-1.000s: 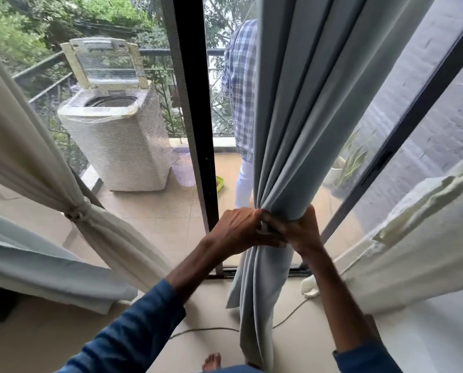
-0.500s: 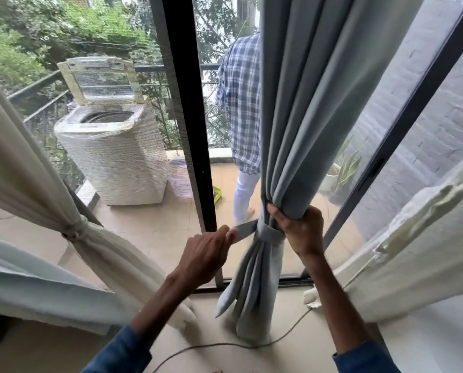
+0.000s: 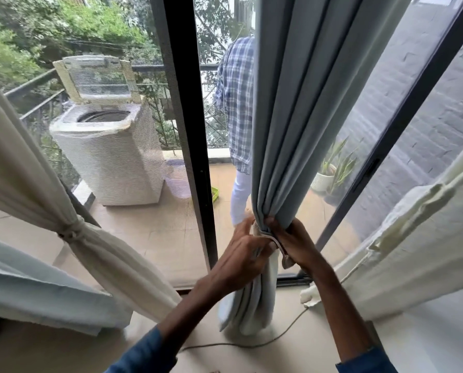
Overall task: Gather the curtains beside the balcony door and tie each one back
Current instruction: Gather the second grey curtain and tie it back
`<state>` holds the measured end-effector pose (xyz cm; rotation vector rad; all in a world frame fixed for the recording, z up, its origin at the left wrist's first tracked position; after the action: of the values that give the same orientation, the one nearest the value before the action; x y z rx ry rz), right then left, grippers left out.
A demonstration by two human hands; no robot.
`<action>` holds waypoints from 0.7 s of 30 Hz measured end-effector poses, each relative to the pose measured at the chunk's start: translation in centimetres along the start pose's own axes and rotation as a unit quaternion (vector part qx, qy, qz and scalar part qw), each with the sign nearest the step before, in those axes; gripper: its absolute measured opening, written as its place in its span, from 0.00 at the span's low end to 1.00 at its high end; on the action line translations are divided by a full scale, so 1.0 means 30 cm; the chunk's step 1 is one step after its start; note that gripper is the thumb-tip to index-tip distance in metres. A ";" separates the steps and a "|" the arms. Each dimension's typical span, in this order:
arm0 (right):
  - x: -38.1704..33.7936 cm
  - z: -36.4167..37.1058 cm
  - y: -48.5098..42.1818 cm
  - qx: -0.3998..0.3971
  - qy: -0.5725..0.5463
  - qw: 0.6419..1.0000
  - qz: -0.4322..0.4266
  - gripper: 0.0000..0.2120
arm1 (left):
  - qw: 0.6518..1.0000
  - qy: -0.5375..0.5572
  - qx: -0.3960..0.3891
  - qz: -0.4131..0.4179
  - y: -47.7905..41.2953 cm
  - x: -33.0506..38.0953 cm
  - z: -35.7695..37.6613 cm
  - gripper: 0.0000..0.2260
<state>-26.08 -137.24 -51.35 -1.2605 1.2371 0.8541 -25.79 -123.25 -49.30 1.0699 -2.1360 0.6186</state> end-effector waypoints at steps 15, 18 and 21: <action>0.005 -0.118 0.120 0.045 0.003 0.999 -0.026 0.14 | 0.980 0.148 0.117 -0.067 -0.070 -0.004 0.004 0.28; 0.003 -0.177 0.151 0.127 -0.004 0.990 -0.054 0.17 | 0.990 0.104 0.079 -0.060 -0.097 0.020 -0.015 0.33; 0.019 -0.218 0.205 0.161 -0.013 0.986 -0.043 0.20 | 0.994 0.083 0.067 -0.026 -0.116 0.022 -0.031 0.36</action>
<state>-33.18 -142.66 -52.45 -1.0298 1.2347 0.5778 -22.90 -124.91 -47.78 1.1032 -1.9397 0.8074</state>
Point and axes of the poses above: each hand's wrist, its own y-axis away from the middle knuckle, its own z-axis out of the palm, x = y × z, the point moved 6 cm from there along -y, towards the middle knuckle, and after that the axes turned 12 degrees about -z, right-handed, at the moved point
